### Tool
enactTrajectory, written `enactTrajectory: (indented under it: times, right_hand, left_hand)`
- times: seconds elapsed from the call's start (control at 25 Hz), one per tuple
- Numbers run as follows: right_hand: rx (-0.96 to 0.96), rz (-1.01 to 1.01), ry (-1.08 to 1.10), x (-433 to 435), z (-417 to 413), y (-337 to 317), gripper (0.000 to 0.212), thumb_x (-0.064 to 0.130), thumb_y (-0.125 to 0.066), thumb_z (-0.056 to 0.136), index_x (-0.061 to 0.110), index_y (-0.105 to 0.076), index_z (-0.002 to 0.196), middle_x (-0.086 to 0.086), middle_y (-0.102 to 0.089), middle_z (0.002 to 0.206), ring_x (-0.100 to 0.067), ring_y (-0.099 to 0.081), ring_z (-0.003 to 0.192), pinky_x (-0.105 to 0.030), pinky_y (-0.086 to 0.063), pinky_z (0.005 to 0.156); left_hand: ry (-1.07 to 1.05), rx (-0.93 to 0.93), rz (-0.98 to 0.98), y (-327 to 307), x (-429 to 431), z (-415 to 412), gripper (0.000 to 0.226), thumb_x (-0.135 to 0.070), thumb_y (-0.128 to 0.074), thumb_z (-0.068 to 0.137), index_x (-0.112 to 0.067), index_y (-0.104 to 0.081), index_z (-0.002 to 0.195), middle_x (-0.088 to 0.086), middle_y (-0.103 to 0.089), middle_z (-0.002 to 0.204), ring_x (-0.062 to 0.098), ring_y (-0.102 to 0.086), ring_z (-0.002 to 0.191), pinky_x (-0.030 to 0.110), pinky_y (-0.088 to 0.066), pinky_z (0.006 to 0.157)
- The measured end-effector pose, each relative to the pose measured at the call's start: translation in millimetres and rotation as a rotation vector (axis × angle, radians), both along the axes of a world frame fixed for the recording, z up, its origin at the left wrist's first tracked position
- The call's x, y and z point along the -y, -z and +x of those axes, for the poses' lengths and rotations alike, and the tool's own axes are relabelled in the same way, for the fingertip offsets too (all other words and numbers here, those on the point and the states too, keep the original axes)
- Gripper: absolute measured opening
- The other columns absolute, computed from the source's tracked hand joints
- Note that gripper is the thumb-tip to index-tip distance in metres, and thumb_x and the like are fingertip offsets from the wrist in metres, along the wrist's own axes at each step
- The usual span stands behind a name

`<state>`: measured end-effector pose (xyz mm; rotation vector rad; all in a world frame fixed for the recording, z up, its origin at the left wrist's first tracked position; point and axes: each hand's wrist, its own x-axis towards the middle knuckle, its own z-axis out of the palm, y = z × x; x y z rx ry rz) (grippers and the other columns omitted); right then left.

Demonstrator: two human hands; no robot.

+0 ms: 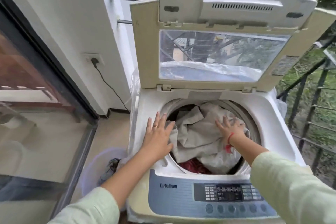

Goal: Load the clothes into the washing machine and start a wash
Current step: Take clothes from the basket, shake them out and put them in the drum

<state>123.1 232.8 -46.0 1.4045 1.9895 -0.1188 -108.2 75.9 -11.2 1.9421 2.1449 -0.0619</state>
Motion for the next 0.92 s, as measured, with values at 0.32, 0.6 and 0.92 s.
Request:
enactTrajectory:
  times: [0.32,0.6,0.92]
  right_hand:
    - [0.073,-0.492,0.153,3.6,2.9,109.9,0.097,0.041,-0.063,0.084,0.027,0.008,0.15,-0.025,-0.021,0.149,-0.036,-0.036,0.133,-0.043,-0.034,0.107]
    - [0.03,-0.629,0.302,-2.5,1.0,150.2,0.049,0.022,-0.039,0.1,-0.019,-0.037,0.129,-0.014,-0.028,0.152,-0.021,-0.04,0.128,-0.013,-0.039,0.088]
    - [-0.08,-0.352,0.444,-6.0,11.2,167.0,0.087,0.039,-0.05,0.093,0.029,0.017,0.148,-0.02,0.003,0.157,-0.042,-0.024,0.139,-0.052,-0.029,0.109]
  left_hand:
    - [0.096,0.007,-0.256,59.3,-66.3,63.8,0.106,-0.054,-0.062,0.08,-0.019,0.009,0.15,0.017,0.019,0.155,0.038,0.021,0.141,0.053,0.006,0.116]
    - [-0.126,0.017,-0.784,192.0,-113.7,100.7,0.154,-0.04,-0.09,0.052,-0.028,0.04,0.135,0.007,0.041,0.147,0.041,0.028,0.136,0.077,-0.006,0.1]
    - [-0.18,0.107,-0.722,199.7,-127.6,106.2,0.15,-0.046,-0.086,0.056,-0.032,0.041,0.134,0.005,0.042,0.146,0.039,0.028,0.137,0.073,-0.013,0.104]
